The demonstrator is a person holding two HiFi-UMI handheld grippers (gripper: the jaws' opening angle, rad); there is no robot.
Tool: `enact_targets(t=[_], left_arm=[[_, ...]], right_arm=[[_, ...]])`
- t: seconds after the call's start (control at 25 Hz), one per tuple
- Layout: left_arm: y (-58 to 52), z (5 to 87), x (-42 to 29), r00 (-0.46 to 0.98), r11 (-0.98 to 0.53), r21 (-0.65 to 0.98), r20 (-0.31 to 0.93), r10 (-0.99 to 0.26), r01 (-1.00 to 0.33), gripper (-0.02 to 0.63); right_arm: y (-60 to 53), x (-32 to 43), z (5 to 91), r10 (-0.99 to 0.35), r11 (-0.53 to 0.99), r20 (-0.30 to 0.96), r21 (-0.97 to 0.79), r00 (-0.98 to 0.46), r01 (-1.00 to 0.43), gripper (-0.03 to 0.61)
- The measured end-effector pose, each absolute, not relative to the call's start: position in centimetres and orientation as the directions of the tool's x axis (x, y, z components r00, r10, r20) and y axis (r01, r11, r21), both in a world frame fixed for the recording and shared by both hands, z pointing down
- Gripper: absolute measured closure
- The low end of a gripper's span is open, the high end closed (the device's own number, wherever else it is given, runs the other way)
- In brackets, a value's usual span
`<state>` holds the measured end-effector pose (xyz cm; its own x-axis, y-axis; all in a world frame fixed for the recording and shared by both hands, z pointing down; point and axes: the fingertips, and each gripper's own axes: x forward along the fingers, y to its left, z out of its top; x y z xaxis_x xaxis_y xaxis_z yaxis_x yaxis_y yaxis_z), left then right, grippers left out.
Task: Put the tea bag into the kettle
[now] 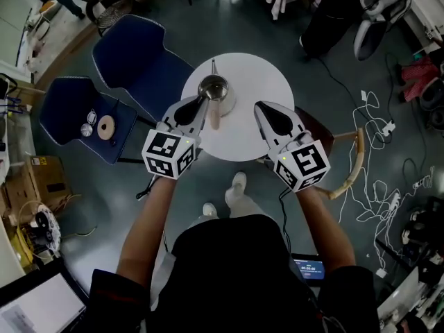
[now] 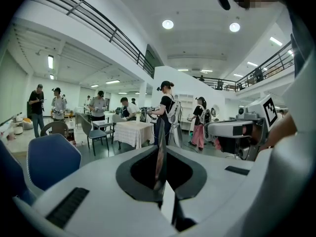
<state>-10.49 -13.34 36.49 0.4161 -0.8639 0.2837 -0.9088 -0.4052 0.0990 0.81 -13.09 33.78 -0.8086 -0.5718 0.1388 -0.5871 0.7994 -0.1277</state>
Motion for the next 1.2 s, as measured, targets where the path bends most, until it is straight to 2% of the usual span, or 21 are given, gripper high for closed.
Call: enact_targets(t=[0.6,1.2], left_arm=[[-18.4,40.8,-10.1,0.403,-0.427,0.036,0.407,-0.819,-0.904,0.6],[-22.6,46.2,-12.7,0.458,-0.514,0.045,0.526,-0.717,-0.857,0.6]], right_arm=[[-16.1,2.0,37.2,-0.543,0.801,0.187,-0.177,-0.819,-0.572,0.561],[-18.3,-0.6,39.7,-0.604,0.734,0.232,-0.211,-0.763,-0.645,0.561]])
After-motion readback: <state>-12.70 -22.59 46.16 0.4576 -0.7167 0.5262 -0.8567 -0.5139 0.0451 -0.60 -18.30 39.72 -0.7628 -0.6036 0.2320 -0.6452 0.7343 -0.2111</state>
